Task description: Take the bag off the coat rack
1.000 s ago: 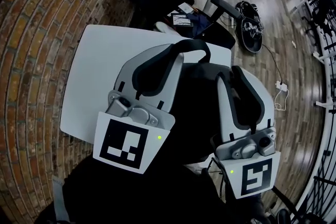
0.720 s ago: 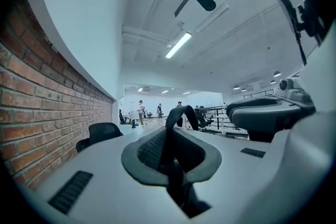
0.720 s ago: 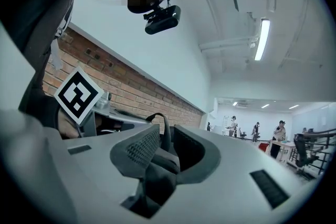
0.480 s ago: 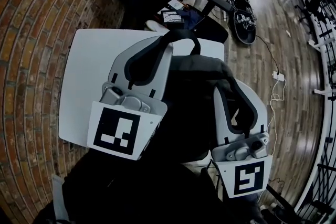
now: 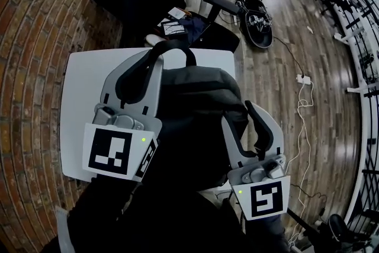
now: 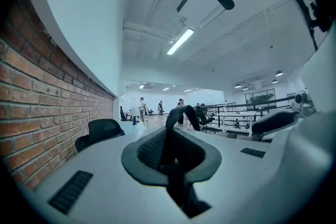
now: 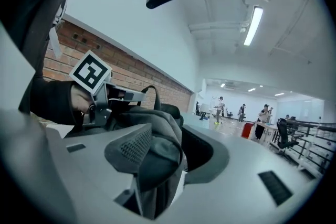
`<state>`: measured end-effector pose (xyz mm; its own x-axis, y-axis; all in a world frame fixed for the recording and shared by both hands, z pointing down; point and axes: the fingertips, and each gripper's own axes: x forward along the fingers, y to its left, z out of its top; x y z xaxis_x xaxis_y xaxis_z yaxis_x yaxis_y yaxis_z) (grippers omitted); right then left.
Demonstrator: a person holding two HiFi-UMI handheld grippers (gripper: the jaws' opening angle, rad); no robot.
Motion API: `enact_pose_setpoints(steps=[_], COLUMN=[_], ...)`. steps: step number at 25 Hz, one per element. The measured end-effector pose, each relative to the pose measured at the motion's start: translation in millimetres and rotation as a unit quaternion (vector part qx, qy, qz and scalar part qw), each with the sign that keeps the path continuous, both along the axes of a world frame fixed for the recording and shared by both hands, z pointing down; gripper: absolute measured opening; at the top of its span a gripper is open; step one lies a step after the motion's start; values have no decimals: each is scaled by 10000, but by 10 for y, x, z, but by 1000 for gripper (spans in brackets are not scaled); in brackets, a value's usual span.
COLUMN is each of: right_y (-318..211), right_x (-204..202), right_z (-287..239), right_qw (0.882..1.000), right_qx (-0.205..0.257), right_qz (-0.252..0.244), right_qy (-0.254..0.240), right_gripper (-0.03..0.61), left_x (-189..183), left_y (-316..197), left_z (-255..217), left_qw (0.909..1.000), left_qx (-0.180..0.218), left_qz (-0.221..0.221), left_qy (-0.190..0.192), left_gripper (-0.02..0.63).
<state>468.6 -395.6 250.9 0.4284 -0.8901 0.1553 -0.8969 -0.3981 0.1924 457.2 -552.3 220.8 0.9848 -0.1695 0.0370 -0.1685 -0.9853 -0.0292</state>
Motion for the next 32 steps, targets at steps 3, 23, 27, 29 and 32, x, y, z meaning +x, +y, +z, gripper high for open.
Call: enact_pose_setpoints(steps=[3, 23, 27, 29, 32], right_y=[88, -77, -106, -111, -110], right_x=[62, 93, 46, 34, 30], right_z=[135, 250, 220, 212, 199], right_qw=[9997, 9985, 9982, 9981, 9981], right_qx=[12, 349, 440, 454, 479], right_qz=[77, -41, -112, -136, -151], right_qy=[-240, -424, -394, -383, -369], right_gripper=[192, 58, 57, 57, 57], left_x=[38, 28, 4, -5, -11], left_y=[27, -37, -65, -71, -80], left_z=[2, 66, 80, 80, 80], left_qw=[10000, 9999, 9998, 9998, 9998], left_qx=[22, 134, 156, 155, 138], left_qz=[32, -64, -69, -91, -143], left_qy=[-5, -64, -59, -46, -37], left_gripper=[38, 38, 38, 38, 43])
